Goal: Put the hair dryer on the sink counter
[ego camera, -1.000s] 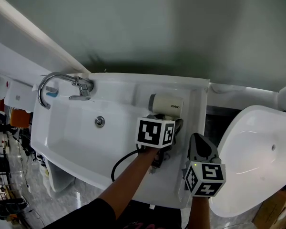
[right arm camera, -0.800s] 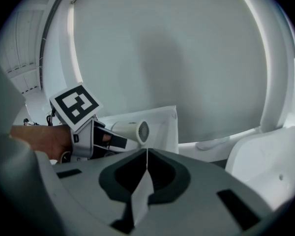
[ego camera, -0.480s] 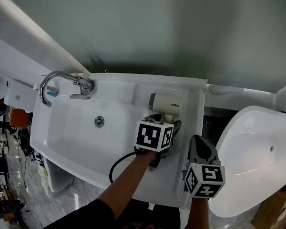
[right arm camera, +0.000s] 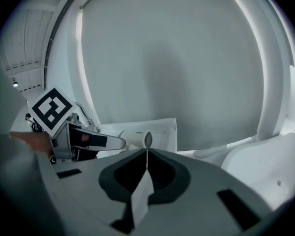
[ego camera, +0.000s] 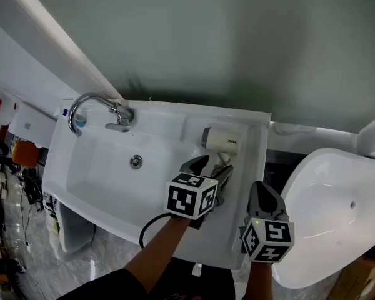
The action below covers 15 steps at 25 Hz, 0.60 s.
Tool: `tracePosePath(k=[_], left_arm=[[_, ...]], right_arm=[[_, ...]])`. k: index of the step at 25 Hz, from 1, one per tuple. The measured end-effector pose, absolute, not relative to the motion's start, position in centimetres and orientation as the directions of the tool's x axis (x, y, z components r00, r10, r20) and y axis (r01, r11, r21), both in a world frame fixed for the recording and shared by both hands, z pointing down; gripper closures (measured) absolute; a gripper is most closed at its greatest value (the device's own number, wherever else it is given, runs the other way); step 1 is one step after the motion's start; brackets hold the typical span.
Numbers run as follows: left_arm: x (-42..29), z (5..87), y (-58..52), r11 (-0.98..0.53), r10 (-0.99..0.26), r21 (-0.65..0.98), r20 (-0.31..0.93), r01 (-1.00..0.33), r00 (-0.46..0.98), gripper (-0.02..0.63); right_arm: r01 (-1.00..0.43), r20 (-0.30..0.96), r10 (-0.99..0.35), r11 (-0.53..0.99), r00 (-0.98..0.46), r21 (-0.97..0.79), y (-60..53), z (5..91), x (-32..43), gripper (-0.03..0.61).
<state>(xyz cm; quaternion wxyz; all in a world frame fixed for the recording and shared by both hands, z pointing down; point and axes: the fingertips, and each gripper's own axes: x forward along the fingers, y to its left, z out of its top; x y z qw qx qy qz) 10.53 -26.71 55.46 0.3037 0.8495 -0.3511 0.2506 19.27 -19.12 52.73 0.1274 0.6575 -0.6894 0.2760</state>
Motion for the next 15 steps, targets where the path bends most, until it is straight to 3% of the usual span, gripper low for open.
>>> tracePosePath(k=[3, 10, 12, 15], left_arm=[[10.1, 52.2, -26.0, -0.602, -0.486, 0.336, 0.566, -0.725, 0.666, 0.323], [7.8, 44.3, -23.8, -0.632, -0.588, 0.332, 0.384, -0.7, 0.712, 0.484], [7.3, 41.7, -23.2, -0.648, -0.618, 0.303, 0.326, -0.699, 0.715, 0.567], [6.5, 38.4, -22.4, -0.665, -0.647, 0.264, 0.264, -0.698, 0.716, 0.587]], right_arm=[[-0.981, 0.506, -0.858, -0.015, -0.087, -0.193, -18.5, 50.6, 19.0, 0.557], [-0.99, 0.396, -0.917, -0.012, -0.044, -0.138, -16.6, 43.8, 17.7, 0.557], [-0.993, 0.357, -0.934, -0.01, -0.034, -0.12, -16.1, 41.7, 17.5, 0.557], [-0.996, 0.306, -0.952, -0.008, -0.02, -0.09, -15.4, 38.8, 17.2, 0.557]])
